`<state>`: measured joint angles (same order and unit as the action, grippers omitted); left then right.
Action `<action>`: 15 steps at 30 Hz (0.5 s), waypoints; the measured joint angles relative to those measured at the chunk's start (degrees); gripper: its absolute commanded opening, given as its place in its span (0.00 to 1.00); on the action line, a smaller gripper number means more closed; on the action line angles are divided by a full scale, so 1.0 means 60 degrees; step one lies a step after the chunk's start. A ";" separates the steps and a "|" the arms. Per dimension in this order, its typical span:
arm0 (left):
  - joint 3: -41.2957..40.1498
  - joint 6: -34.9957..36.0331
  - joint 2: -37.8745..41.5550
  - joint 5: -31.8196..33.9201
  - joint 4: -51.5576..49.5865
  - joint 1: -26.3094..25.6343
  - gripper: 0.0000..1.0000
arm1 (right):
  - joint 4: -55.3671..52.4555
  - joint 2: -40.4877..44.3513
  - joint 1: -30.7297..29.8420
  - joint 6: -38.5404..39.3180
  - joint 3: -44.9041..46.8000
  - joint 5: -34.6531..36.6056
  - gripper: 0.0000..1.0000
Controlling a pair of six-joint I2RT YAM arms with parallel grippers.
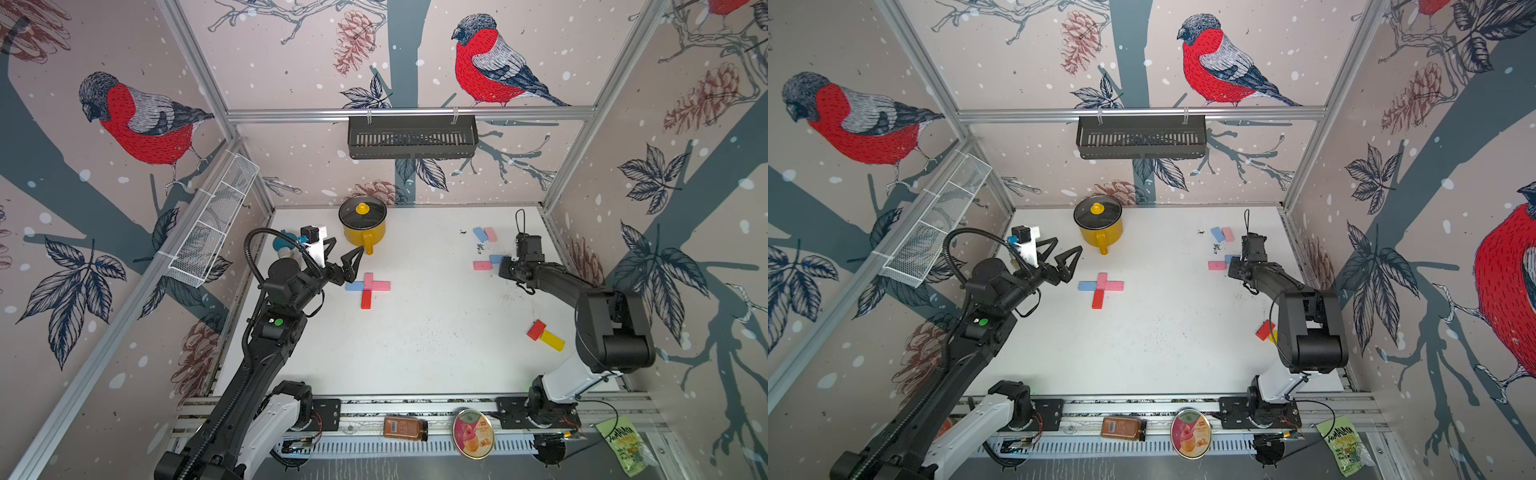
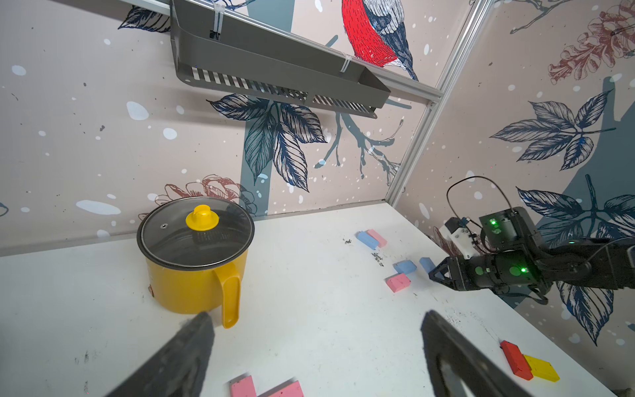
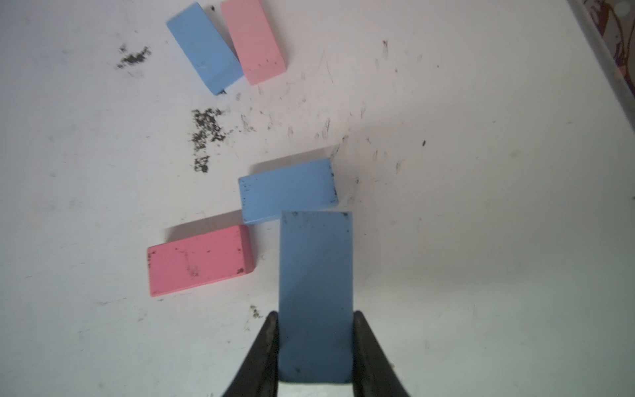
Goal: Assemble the letter t with building blocks
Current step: Pick up the building block from the center of the board.
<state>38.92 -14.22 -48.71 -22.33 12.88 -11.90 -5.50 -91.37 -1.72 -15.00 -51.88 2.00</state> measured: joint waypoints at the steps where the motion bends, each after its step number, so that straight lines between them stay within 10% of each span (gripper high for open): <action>1: 0.0000 -0.0069 -0.0015 -0.0011 0.0004 -0.0007 0.94 | -0.0007 0.0208 -0.0015 -0.0004 0.0033 -0.0084 0.17; 15: 0.0619 -0.0681 -0.0838 -0.0597 0.0565 -0.1381 0.95 | 0.0918 0.5002 -0.1155 0.0058 0.0616 -0.3989 0.14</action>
<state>42.63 -18.31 -53.74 -25.91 16.27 -20.18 0.01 -61.36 -8.64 -14.66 -48.18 -21.93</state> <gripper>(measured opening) 0.950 0.311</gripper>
